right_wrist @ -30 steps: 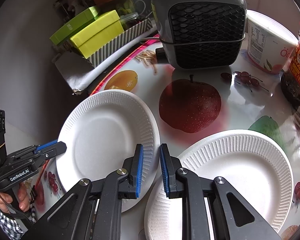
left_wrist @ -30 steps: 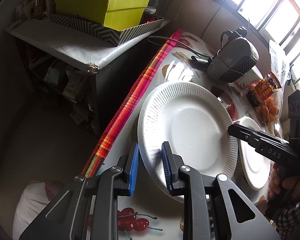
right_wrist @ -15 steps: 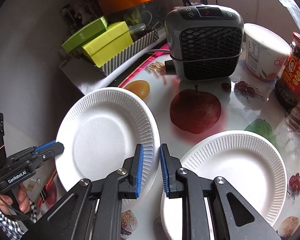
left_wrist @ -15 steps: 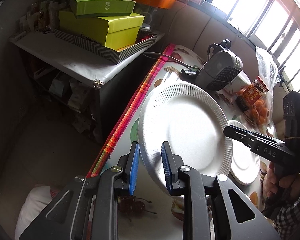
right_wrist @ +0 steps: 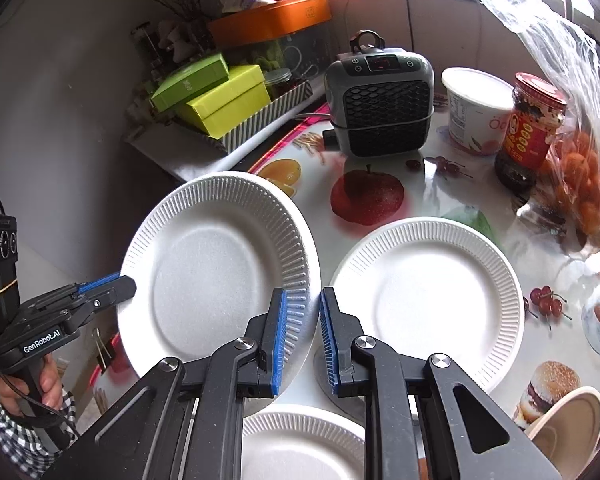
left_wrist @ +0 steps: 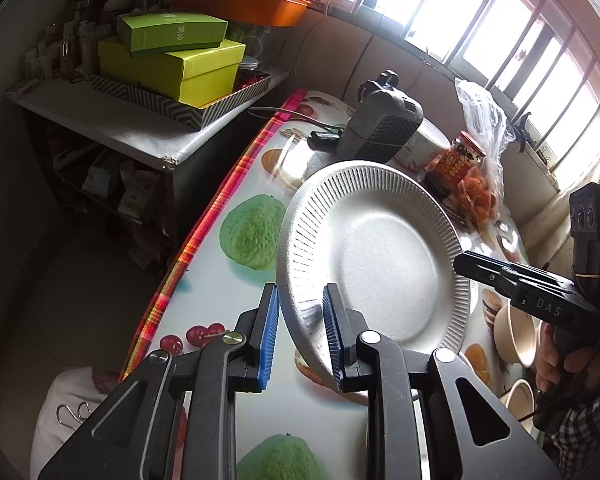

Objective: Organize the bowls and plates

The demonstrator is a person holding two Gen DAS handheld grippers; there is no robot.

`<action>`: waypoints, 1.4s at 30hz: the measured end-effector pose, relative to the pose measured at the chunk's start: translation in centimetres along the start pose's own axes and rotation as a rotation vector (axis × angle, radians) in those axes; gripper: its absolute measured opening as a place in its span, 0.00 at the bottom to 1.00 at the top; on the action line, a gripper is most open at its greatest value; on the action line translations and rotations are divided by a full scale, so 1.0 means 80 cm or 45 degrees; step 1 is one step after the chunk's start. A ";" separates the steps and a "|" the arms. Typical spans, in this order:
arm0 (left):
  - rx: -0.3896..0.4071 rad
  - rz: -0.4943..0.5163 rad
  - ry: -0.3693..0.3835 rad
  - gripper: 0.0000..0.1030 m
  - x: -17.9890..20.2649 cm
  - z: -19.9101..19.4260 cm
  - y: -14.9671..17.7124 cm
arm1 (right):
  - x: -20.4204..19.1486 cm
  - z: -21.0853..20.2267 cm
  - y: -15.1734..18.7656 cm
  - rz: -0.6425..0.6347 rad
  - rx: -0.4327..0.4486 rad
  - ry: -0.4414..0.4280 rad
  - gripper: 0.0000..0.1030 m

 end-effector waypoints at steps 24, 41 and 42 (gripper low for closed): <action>-0.196 0.178 0.038 0.23 0.055 0.011 0.145 | 0.010 -0.068 0.169 0.131 -0.110 0.104 0.16; -0.275 0.231 -0.005 0.23 0.061 0.025 0.182 | 0.017 -0.065 0.203 0.119 -0.211 0.141 0.16; -0.280 0.233 -0.003 0.23 0.061 0.025 0.183 | 0.017 -0.065 0.204 0.119 -0.220 0.146 0.16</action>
Point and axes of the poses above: each gripper's, at about its wrist camera, not at the fingertips, and z roughly the way its jaws point, x to its right, y to its underside, the point moved 10 cm from there along z, roughly the way its jaws point, and after that the axes turned 13 degrees about -z, right-handed, at the moved point
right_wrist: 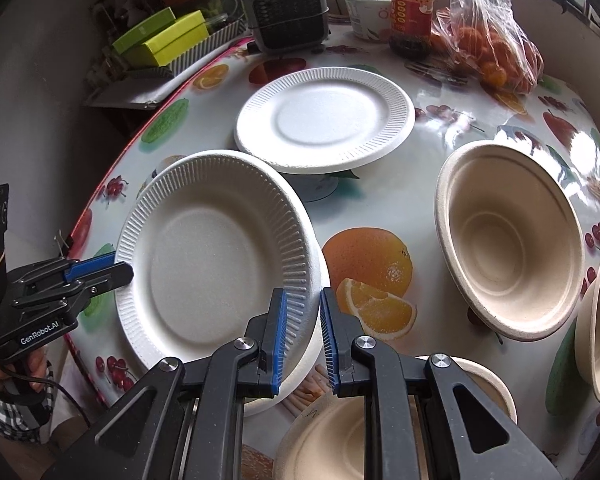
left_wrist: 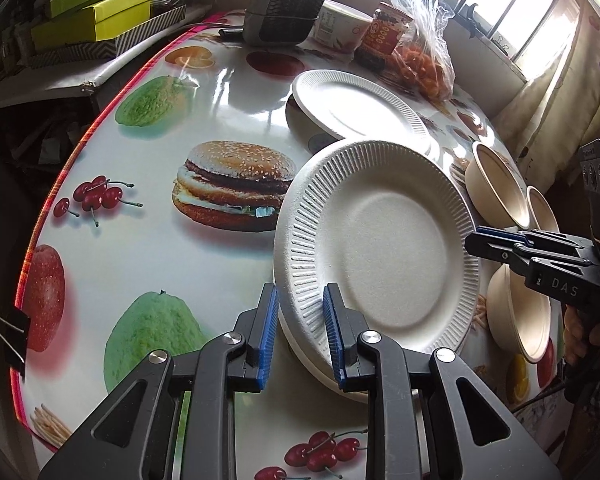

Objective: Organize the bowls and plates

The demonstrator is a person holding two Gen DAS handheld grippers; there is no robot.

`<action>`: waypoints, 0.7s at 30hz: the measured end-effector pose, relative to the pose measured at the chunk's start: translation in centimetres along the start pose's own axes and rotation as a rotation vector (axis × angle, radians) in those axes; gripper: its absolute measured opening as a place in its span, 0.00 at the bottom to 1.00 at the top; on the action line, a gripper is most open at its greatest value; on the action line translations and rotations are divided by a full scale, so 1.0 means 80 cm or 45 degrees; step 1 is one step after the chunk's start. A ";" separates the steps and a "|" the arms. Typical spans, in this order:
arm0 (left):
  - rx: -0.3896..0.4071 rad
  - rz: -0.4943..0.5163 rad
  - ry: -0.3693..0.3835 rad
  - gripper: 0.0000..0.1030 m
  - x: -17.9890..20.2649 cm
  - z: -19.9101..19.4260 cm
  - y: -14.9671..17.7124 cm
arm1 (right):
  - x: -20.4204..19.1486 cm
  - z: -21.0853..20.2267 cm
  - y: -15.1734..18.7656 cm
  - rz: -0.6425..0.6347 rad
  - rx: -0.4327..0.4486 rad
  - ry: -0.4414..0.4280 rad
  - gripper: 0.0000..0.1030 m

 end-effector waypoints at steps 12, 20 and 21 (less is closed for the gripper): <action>-0.063 0.033 -0.049 0.25 0.002 0.007 0.011 | 0.000 0.006 0.006 -0.027 -0.052 0.031 0.18; -0.080 0.048 -0.070 0.26 0.000 0.010 0.015 | -0.002 0.011 0.008 -0.037 -0.080 0.038 0.18; -0.083 0.051 -0.072 0.26 0.000 0.011 0.016 | -0.002 0.011 0.008 -0.039 -0.080 0.037 0.18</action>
Point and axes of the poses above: each gripper's, at about its wrist camera, not at the fingertips, and z roughly the way its jaws point, x to its right, y to its underside, the point moved 10 cm from there along z, roughly the way its jaws point, and after that the axes turned 13 degrees about -z, right-handed, at the moved point
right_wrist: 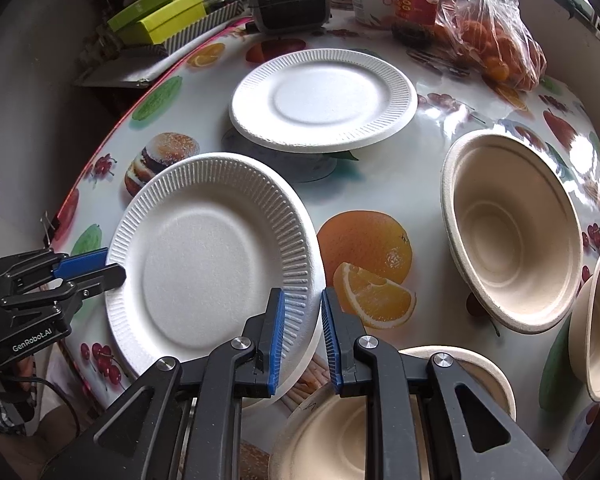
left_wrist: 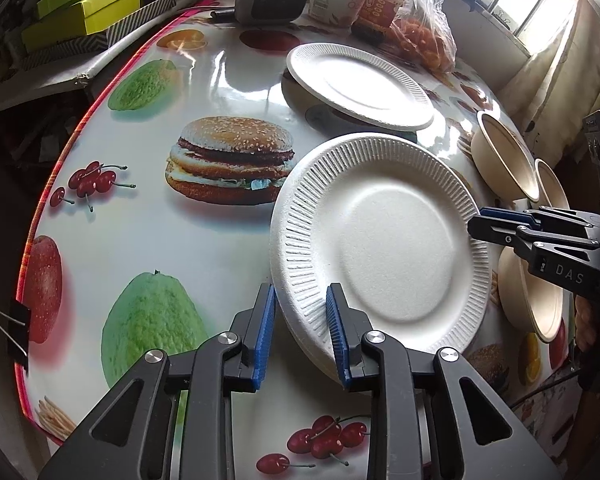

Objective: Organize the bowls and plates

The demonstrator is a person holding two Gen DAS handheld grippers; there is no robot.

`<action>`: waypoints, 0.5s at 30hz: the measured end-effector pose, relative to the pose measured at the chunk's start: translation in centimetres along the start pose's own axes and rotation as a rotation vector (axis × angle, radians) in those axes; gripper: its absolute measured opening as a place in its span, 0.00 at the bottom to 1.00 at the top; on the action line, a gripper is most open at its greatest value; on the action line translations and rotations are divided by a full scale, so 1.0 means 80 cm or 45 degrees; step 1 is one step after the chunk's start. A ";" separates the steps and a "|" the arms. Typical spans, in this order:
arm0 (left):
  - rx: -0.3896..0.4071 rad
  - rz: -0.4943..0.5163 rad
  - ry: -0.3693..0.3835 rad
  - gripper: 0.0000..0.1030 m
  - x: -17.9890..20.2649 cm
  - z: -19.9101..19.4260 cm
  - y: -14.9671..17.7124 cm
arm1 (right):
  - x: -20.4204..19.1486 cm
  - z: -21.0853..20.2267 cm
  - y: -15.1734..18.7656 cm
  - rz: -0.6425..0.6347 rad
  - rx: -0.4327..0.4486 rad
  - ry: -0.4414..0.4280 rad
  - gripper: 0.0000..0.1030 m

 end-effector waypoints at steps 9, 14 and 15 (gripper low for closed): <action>0.008 0.002 0.018 0.31 -0.001 -0.005 -0.006 | 0.001 -0.006 -0.004 0.002 0.006 0.023 0.30; 0.048 -0.013 0.054 0.42 -0.002 -0.018 -0.025 | 0.010 -0.018 -0.014 0.012 0.044 0.032 0.35; 0.056 -0.014 0.059 0.42 -0.002 -0.021 -0.030 | 0.013 -0.021 -0.017 0.018 0.054 0.035 0.36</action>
Point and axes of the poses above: each gripper's, at about its wrist camera, not at the fingertips, and z roughly the way its jaws point, x to its right, y to its underside, the point moved 10 cm from there along z, roughly the way its jaws point, and after that the axes turned 13 degrees about -z, right-handed, at the moved point
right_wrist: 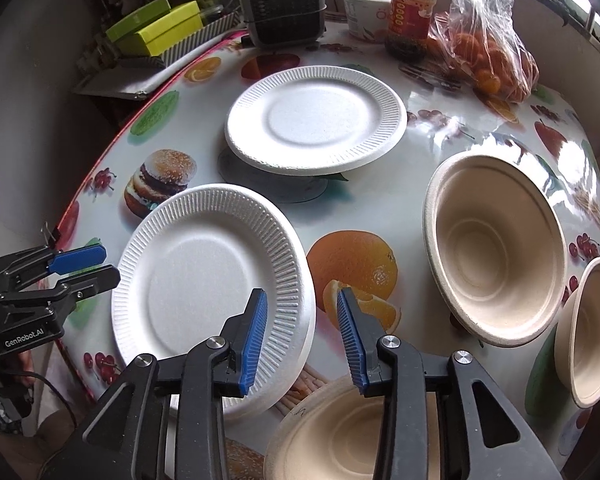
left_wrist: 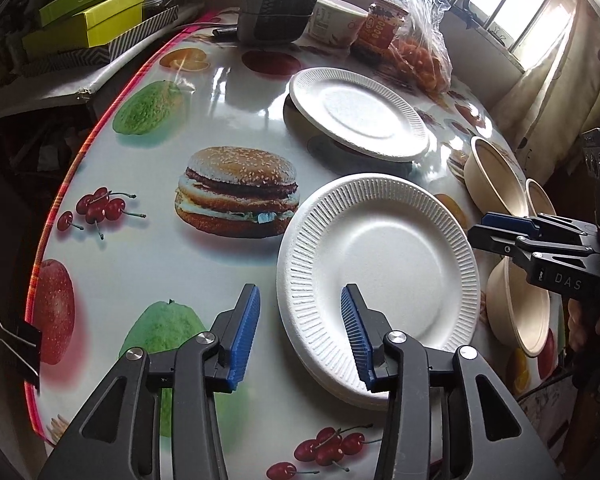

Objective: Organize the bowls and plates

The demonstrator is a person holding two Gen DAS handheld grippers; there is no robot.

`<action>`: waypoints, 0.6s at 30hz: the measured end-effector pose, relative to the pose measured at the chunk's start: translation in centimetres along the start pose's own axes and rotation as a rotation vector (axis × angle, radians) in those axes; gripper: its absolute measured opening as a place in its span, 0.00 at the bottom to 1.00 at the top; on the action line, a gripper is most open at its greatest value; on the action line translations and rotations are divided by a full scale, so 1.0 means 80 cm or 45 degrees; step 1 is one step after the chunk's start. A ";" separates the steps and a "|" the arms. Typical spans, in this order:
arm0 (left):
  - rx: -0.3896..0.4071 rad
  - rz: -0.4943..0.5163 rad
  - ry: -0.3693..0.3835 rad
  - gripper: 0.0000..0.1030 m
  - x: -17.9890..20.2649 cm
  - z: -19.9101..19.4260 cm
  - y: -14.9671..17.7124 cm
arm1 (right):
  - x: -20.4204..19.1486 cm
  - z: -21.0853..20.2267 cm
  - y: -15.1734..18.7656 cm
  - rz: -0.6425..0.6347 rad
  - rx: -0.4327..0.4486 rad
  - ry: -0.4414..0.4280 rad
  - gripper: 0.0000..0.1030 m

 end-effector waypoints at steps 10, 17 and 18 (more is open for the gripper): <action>0.060 -0.009 0.026 0.42 0.011 -0.012 -0.054 | 0.028 -0.022 -0.030 0.034 0.066 0.018 0.39; 0.099 -0.031 0.051 0.42 0.019 -0.008 -0.106 | 0.061 -0.038 -0.061 0.078 0.127 -0.002 0.46; 0.103 -0.031 0.052 0.42 0.020 -0.007 -0.114 | 0.066 -0.039 -0.067 0.086 0.136 -0.003 0.47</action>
Point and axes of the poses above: each gripper's, at about its wrist camera, not at the fingertips, and z roughly the way its jaws point, x to its right, y to its underside, the point moved 10 cm from there along z, roughly the way its jaws point, and after that the axes turned 13 degrees about -z, right-handed, at the moved point
